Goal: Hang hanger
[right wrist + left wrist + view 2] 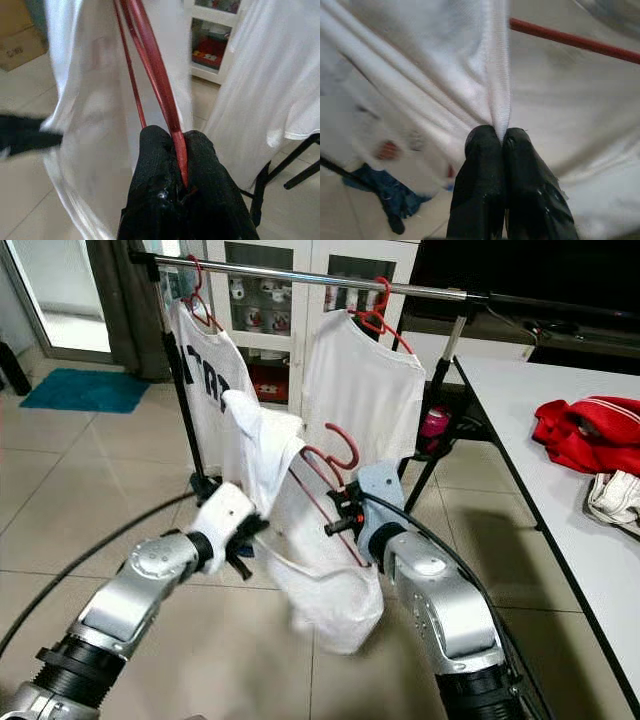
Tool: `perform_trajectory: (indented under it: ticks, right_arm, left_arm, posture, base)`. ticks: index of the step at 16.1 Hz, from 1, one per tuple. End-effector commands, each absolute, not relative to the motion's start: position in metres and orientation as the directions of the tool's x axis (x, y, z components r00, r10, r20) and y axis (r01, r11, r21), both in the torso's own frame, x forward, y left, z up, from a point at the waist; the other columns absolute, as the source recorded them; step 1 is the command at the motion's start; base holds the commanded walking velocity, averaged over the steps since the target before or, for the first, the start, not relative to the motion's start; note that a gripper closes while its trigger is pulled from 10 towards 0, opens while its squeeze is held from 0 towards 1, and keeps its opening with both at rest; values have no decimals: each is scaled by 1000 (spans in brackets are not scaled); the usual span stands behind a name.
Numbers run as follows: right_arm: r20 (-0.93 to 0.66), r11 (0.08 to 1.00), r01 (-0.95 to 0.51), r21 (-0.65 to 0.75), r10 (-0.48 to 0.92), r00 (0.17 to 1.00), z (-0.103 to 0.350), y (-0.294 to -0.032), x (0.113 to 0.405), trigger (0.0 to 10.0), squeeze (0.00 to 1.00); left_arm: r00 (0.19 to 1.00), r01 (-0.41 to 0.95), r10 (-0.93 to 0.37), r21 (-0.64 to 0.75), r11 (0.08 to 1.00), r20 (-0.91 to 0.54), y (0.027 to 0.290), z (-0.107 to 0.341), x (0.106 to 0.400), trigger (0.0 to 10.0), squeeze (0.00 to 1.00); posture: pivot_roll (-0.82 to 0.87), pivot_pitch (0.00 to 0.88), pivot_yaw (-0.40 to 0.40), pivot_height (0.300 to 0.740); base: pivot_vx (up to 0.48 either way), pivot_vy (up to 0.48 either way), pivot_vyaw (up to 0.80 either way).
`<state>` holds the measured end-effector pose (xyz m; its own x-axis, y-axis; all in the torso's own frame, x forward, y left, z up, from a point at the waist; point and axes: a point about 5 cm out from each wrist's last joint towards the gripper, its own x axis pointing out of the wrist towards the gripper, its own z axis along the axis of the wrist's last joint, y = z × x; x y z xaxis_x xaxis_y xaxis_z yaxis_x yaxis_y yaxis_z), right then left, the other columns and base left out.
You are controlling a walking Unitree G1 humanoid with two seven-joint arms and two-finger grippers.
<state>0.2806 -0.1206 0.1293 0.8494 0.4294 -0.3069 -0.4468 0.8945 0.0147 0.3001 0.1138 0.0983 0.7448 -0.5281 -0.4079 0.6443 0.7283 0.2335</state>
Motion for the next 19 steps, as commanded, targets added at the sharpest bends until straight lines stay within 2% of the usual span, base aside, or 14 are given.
perform_trajectory:
  ticks: [1,2,3,4,6,7,8,9,11,12,15,17,18,19]
  right_arm:
    - [-312,885,-465,-2,441,841,130,-121,278,10000,0]
    - [-325,878,-479,-11,450,832,128,-121,276,10000,0]
    - [-334,868,-496,-22,461,822,126,-121,274,10000,0]
    - [-335,864,-502,-27,466,819,126,-122,274,10000,0]
    - [-318,848,-529,-43,490,812,128,-126,276,10000,0]
    - [-310,834,-550,-54,509,803,129,-127,276,10000,0]
    - [-308,821,-568,-62,526,793,130,-127,276,10000,0]
    - [-296,754,-652,-87,605,739,134,-129,273,10000,0]
    - [-295,685,-719,-118,667,684,139,-131,269,10000,0]
    - [-297,672,-730,-124,677,674,139,-132,269,10000,0]
    - [-305,599,-777,-193,716,627,145,-139,269,10000,0]
    - [-308,568,-786,-244,723,618,151,-142,271,10000,0]
    - [-306,560,-787,-259,725,617,153,-142,272,10000,0]
    - [-299,555,-788,-265,730,615,155,-140,271,10000,0]
  left_arm:
    - [770,621,-523,244,745,-365,112,107,306,10000,0]
    - [765,628,-542,217,747,-348,111,111,306,10000,525]
    - [732,666,-598,164,727,-326,110,117,301,10000,1000]
    - [710,691,-626,149,707,-323,110,118,298,10000,1000]
    - [607,784,-713,115,611,-352,116,120,279,10000,1000]
    - [589,797,-727,109,593,-351,122,122,274,10000,1000]
    - [600,791,-725,114,601,-339,127,126,275,10000,1000]
    - [716,694,-660,136,707,-229,163,152,290,10000,1000]
    - [801,599,-586,135,789,-123,201,182,302,10000,1000]
    - [808,590,-579,133,797,-111,207,187,302,10000,1000]
    - [826,563,-559,119,818,-68,246,207,305,10000,1000]
    - [812,582,-582,-9,813,-50,261,206,303,10000,1000]
    - [809,583,-586,-69,810,-51,267,202,302,10000,886]
    - [829,544,-559,-206,813,-20,272,197,305,10000,0]
  posture:
    - [-184,0,-61,740]
    - [-184,0,-60,740]
    - [-182,0,-60,740]
    - [-179,0,-59,740]
    - [-172,0,-58,740]
    - [-169,0,-58,740]
    - [-168,0,-58,740]
    - [-160,0,-62,740]
    - [-154,0,-65,740]
    - [-154,0,-65,740]
    - [-149,0,-56,740]
    - [-146,0,-49,740]
    - [-147,0,-46,740]
    - [-148,0,-37,740]
  base:
    - [0,0,0]
    - [0,0,0]
    - [0,0,0]
    - [0,0,0]
    - [0,0,0]
    - [0,0,0]
    - [0,0,0]
    - [0,0,0]
    - [0,0,0]
    - [0,0,0]
    - [0,0,0]
    - [0,0,0]
    - [0,0,0]
    - [0,0,0]
